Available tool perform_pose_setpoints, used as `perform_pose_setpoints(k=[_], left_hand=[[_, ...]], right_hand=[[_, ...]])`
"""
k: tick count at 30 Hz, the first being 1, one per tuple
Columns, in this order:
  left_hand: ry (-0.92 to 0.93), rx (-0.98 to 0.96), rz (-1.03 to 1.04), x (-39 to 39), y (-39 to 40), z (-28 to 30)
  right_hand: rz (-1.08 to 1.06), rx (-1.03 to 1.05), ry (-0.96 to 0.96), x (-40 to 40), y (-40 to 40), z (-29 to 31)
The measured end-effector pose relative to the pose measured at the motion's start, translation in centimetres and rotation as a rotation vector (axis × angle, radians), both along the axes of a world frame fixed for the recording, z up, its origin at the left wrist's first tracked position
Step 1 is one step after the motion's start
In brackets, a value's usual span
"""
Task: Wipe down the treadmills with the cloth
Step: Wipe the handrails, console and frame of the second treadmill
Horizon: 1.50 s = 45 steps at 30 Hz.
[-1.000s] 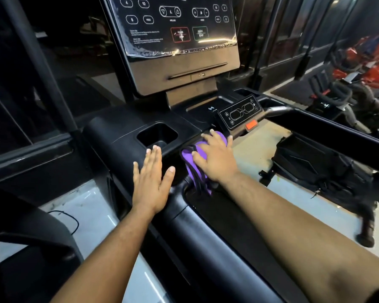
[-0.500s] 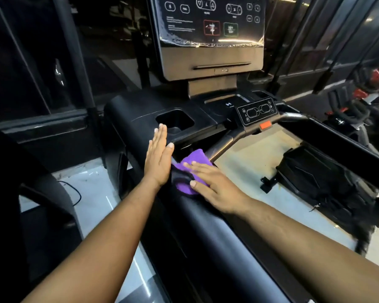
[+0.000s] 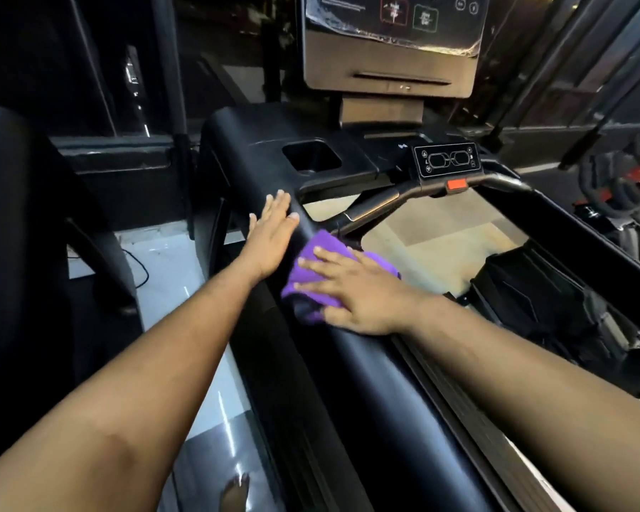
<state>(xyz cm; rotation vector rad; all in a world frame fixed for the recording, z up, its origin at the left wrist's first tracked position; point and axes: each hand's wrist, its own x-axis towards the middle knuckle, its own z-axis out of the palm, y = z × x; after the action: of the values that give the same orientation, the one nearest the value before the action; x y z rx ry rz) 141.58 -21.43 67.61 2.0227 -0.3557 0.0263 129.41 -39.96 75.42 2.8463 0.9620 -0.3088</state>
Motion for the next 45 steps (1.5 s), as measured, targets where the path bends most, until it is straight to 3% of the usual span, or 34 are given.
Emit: perform_pose_setpoints(k=[4, 6, 9, 13, 20, 24, 29, 38, 45], left_hand=[[-0.102, 0.154, 0.020, -2.7, -0.2, -1.4], [-0.124, 0.146, 0.037, -4.4, -0.6, -1.2], [-0.083, 0.083, 0.067, -7.6, -1.7, -0.9], [0.051, -0.017, 0.090, -12.4, -2.3, -1.5], [0.144, 0.079, 0.047, -18.1, -1.5, -1.6], [0.126, 0.120, 0.004, -18.1, 0.2, -0.7], [0.092, 0.185, 0.005, -16.8, 1.7, 0.4], [0.055, 0.125, -0.010, -11.7, 2.2, -0.9], [0.007, -0.010, 0.099, -7.5, 3.3, -1.7]], right_hand=[[0.160, -0.034, 0.059, -4.0, -2.6, 0.5], [0.094, -0.053, 0.040, -2.8, -1.7, 0.6], [-0.065, -0.075, -0.039, -3.4, 0.9, -0.1], [0.081, -0.137, -0.062, -11.0, -1.1, -0.8], [0.206, -0.193, 0.000, -18.4, -5.1, -0.6], [0.098, -0.187, -0.083, -19.0, -4.7, -0.9], [-0.083, -0.182, -0.064, -17.5, -3.1, -0.2], [0.021, -0.406, -0.158, -8.2, 3.9, -1.7], [0.143, -0.718, -0.179, -3.9, 9.3, -4.1]])
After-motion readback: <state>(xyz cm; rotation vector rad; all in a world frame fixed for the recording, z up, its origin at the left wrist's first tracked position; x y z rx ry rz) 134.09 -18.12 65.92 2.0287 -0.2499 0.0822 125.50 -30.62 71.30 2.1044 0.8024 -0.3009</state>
